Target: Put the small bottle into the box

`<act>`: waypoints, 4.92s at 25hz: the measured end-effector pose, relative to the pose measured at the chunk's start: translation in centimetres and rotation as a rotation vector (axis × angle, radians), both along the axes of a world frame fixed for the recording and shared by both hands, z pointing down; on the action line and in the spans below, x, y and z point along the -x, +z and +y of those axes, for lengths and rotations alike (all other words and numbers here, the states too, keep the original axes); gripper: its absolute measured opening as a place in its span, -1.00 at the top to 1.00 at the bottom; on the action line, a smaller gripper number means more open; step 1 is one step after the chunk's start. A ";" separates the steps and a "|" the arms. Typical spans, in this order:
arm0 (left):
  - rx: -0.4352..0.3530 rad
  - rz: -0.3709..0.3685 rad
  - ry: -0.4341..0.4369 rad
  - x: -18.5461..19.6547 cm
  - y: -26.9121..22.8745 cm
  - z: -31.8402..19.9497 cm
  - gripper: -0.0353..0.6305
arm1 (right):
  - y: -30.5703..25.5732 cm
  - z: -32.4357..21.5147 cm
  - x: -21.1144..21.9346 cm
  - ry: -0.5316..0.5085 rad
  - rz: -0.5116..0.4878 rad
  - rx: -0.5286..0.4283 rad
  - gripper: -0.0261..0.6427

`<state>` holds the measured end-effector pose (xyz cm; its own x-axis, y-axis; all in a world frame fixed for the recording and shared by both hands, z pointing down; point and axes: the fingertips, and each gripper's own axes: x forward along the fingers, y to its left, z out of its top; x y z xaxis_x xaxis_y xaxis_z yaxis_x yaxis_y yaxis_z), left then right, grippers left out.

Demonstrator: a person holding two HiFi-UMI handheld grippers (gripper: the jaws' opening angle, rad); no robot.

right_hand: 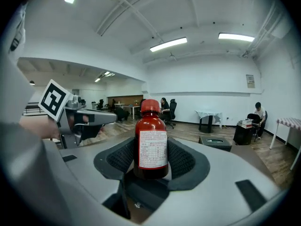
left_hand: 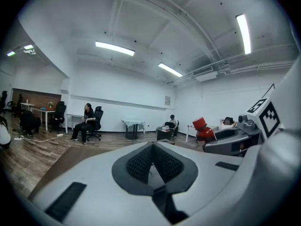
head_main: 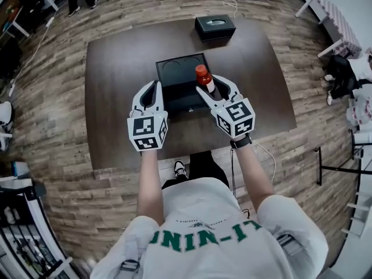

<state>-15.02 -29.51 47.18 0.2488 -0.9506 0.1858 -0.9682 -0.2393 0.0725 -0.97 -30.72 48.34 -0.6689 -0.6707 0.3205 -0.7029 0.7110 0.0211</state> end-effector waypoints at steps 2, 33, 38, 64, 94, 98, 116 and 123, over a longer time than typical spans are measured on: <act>0.025 0.005 -0.004 0.1 1.5 -0.6 0.86 | 1.8 -0.5 0.4 -0.052 0.049 0.022 0.24; 0.137 0.024 0.033 0.6 14.2 -5.6 0.86 | 27.6 -4.5 3.3 -0.670 0.783 0.266 0.24; 0.156 0.009 0.026 0.6 15.0 -5.4 0.86 | 29.3 -4.0 3.5 -0.703 0.827 0.278 0.23; 0.179 -0.007 0.014 1.2 13.2 -5.1 0.86 | 24.3 -3.5 2.0 -0.616 0.692 0.331 0.13; -0.037 -0.067 -0.058 2.1 -6.2 -12.5 0.86 | -7.1 -16.1 -2.8 0.050 0.079 -0.095 0.30; -0.083 -0.078 -0.081 2.3 -8.5 -13.0 0.86 | -9.9 -16.3 -3.0 0.136 -0.006 -0.145 0.44; -0.141 -0.079 -0.121 2.7 -11.1 -13.6 0.86 | -12.7 -15.9 -1.8 0.269 -0.141 -0.213 0.87; -0.147 -0.081 -0.122 2.9 -11.7 -13.5 0.86 | -13.1 -15.9 -1.6 0.281 -0.131 -0.217 0.88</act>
<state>-17.95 -43.04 35.51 0.1198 -0.9911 0.0580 -0.9920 -0.1219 -0.0340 0.59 -46.66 35.24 -0.4748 -0.8769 0.0747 -0.8767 0.4787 0.0467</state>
